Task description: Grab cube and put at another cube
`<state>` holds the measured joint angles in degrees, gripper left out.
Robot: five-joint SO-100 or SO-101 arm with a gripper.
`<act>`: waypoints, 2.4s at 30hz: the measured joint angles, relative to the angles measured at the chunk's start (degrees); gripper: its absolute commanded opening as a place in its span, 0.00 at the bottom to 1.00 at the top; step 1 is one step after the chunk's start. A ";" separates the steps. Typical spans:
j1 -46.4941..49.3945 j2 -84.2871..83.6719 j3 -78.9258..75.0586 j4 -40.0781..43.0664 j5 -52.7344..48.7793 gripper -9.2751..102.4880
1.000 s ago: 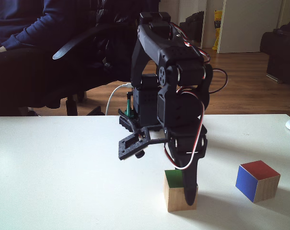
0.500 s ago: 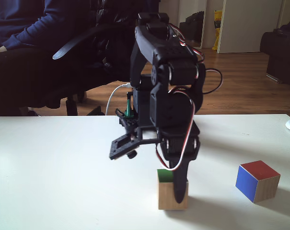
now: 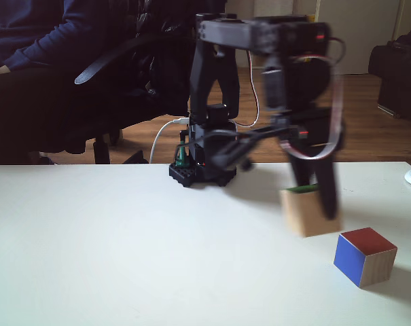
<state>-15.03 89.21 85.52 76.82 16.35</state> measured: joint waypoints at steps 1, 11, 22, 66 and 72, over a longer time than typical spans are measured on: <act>-1.23 0.00 -0.35 0.26 0.53 0.16; -9.76 -4.57 -5.62 1.14 3.60 0.16; -12.22 -12.74 -13.45 2.72 5.01 0.17; -12.13 -29.27 -31.46 11.51 7.65 0.42; -12.30 -29.27 -33.57 14.15 7.73 0.44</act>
<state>-27.33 59.94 51.94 90.97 24.08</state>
